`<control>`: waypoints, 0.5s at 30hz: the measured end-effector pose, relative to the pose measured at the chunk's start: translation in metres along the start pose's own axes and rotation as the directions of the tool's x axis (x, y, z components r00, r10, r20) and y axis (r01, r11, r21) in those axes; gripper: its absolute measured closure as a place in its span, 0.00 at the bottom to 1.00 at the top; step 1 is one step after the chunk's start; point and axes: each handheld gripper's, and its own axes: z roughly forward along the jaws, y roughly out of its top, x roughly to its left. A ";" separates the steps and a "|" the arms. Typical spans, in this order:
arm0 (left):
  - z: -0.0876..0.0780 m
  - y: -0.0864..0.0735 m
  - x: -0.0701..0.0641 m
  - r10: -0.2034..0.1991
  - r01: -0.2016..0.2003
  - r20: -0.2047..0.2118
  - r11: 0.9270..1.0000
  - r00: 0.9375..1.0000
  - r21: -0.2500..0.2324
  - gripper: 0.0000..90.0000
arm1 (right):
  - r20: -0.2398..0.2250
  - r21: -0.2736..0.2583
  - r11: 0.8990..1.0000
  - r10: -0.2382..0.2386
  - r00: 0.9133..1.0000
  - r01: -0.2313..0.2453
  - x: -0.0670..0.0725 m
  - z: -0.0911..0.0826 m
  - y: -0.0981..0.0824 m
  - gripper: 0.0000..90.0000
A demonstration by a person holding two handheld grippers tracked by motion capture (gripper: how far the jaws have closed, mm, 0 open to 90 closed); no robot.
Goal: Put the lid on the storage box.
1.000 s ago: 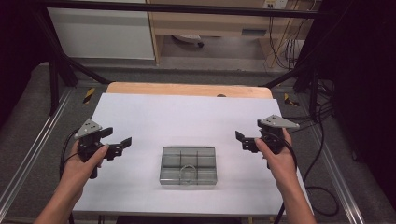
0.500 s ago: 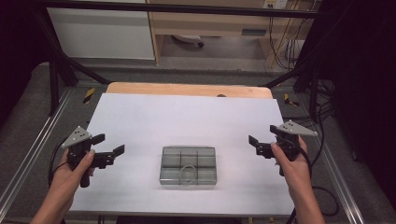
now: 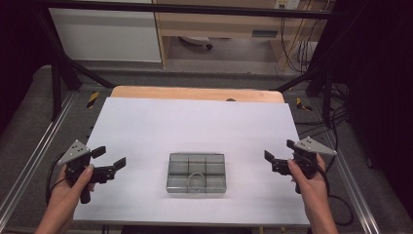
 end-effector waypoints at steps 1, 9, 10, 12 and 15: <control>0.000 -0.001 0.000 -0.002 0.002 0.001 1.000 1.000 0.001 0.09 | 0.000 0.003 1.000 0.000 1.000 0.000 0.000 0.000 -0.003 0.06; 0.008 -0.014 0.002 -0.016 0.016 -0.001 1.000 1.000 0.021 0.10 | 0.006 0.016 1.000 0.018 1.000 -0.018 -0.001 0.002 -0.021 0.04; 0.009 -0.016 0.002 -0.017 0.017 -0.003 1.000 1.000 0.022 0.10 | 0.007 0.021 1.000 0.019 1.000 -0.019 -0.002 0.002 -0.023 0.04; 0.011 -0.019 0.003 -0.020 0.020 -0.005 0.999 1.000 0.026 0.10 | 0.009 0.026 0.999 0.021 1.000 -0.021 -0.002 0.003 -0.027 0.04; 0.015 -0.023 0.003 -0.021 0.021 -0.001 0.999 1.000 0.037 0.11 | -0.001 0.050 0.998 0.030 1.000 -0.030 -0.002 0.005 -0.033 0.04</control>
